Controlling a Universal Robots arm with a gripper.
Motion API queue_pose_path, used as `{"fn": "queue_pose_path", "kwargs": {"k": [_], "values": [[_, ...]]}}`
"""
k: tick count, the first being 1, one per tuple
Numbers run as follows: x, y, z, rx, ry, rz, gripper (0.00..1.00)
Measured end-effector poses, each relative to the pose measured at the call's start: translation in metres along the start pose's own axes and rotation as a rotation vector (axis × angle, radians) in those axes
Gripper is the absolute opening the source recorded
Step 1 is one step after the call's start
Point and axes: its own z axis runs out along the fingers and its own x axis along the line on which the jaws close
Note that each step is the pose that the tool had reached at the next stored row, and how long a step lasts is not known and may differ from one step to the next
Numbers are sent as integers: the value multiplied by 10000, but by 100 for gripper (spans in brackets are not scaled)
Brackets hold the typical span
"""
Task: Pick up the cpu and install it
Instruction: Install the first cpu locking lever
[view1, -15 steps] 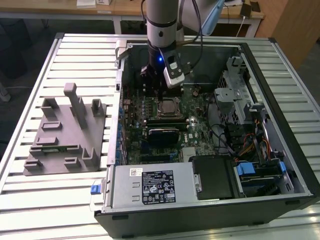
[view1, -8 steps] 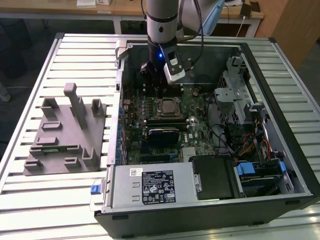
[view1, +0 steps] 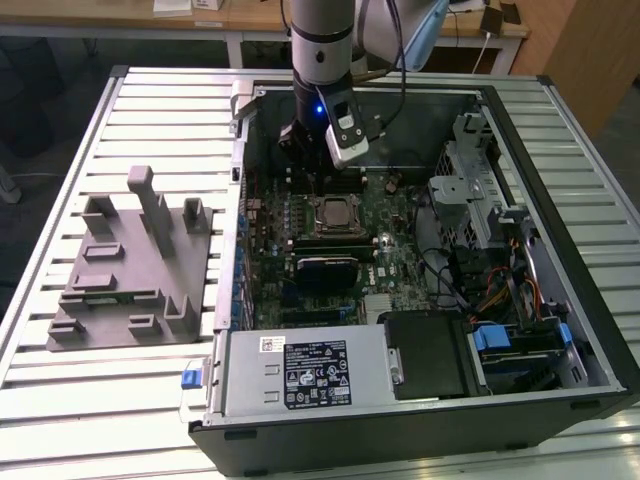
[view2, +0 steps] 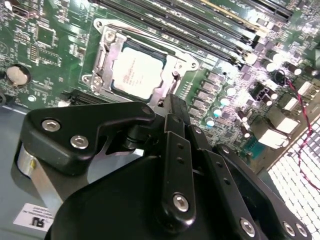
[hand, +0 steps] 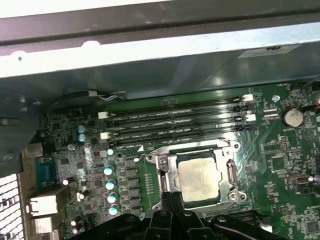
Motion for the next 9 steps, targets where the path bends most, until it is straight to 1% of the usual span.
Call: {"fn": "queue_pose_path", "kwargs": {"k": [2,3,9], "values": [[39,-5,-1,-6,1,-1,11],[71,-10,-2,-11,1,-1,11],[164,-23,-5,-12,1,0,11]]}}
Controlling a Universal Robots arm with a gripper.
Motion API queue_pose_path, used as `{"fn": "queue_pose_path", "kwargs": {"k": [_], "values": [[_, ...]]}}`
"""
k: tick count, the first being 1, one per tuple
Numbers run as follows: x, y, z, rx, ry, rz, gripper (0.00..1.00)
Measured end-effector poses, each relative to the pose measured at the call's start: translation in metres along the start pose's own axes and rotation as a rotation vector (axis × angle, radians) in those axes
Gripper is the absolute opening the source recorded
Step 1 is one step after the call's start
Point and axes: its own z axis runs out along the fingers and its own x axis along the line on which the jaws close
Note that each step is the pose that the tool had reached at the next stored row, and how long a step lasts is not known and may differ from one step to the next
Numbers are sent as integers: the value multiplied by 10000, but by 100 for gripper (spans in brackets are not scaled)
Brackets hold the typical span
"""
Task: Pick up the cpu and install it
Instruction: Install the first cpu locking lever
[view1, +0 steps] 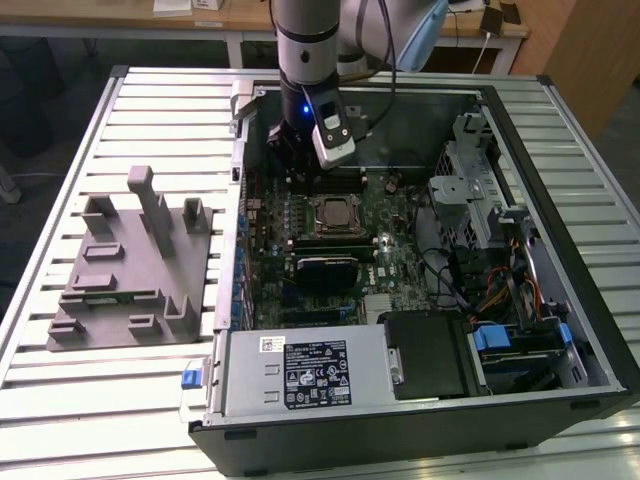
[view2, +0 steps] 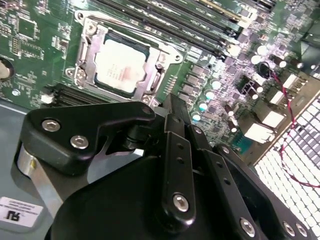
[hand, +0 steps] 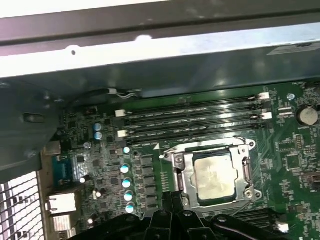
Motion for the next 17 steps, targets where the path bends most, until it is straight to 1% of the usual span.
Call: {"fn": "queue_pose_path", "kwargs": {"k": [4,7,8,10,12,13,15,17], "values": [[35,-5,0,-6,2,0,11],[44,-7,0,-108,16,3,11],[47,-7,0,-160,25,6,11],[53,-8,1,-340,49,14,11],[60,-10,2,-552,80,22,11],[66,-11,2,-679,98,26,11],[80,-13,3,-892,129,32,11],[96,-16,3,-1048,152,37,11]]}}
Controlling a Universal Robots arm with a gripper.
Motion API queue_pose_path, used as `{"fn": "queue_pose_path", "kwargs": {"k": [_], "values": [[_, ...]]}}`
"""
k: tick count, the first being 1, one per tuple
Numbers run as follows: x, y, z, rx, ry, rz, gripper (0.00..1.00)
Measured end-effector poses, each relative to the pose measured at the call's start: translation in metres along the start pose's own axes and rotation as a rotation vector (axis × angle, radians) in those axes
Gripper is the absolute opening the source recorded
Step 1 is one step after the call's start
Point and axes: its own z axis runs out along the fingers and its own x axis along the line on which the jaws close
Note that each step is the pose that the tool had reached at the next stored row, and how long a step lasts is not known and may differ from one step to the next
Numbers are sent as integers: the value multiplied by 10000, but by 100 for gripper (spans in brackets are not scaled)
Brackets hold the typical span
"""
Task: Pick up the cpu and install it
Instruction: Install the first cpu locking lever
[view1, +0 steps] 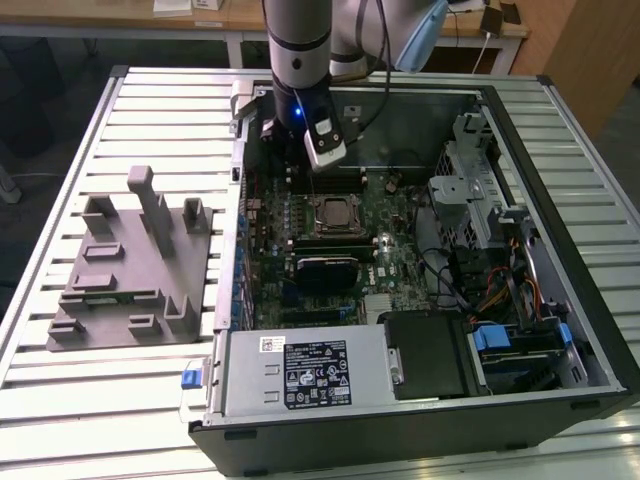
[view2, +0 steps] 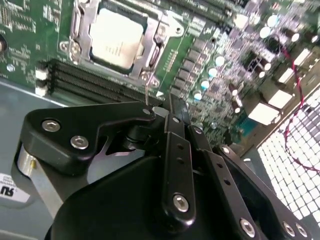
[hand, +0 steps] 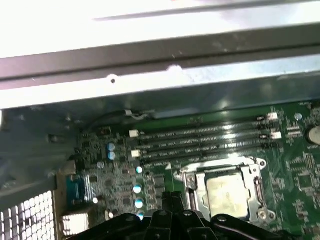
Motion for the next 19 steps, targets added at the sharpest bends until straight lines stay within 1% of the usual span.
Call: {"fn": "queue_pose_path", "kwargs": {"k": [5,11,12,15,16,17,19], "values": [[37,-6,1,-460,66,17,11],[41,-7,0,-1002,144,37,11],[42,-7,0,-1058,153,40,11],[40,-6,0,-1123,171,44,11],[39,-6,1,-1158,183,46,11],[38,-6,1,-1217,200,51,11],[37,-6,1,-1364,232,59,11]]}}
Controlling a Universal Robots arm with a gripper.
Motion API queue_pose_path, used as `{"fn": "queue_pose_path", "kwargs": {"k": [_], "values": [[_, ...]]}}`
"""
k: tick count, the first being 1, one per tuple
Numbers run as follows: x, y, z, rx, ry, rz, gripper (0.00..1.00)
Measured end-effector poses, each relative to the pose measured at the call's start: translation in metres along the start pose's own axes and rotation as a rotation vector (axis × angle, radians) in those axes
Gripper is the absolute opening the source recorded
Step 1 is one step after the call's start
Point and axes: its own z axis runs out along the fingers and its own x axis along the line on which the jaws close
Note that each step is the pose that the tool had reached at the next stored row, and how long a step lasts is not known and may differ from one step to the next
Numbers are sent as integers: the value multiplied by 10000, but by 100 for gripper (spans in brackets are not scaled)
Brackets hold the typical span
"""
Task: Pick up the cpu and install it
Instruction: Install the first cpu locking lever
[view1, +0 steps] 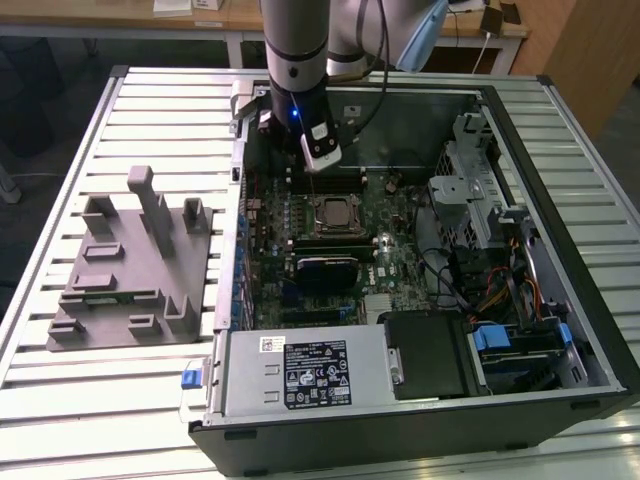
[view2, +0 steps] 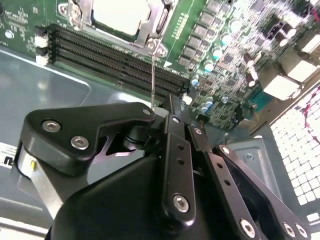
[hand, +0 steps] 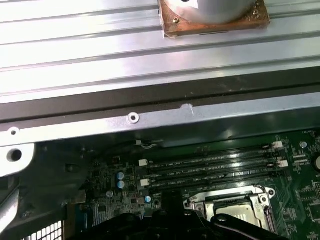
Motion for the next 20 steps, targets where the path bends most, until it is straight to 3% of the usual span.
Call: {"fn": "queue_pose_path", "kwargs": {"k": [2,4,12,20], "values": [[-2,1,0,-84,19,5,11],[-12,2,1,-84,24,7,11],[-115,17,4,-70,42,12,11],[-166,24,6,10,30,11,11]]}}
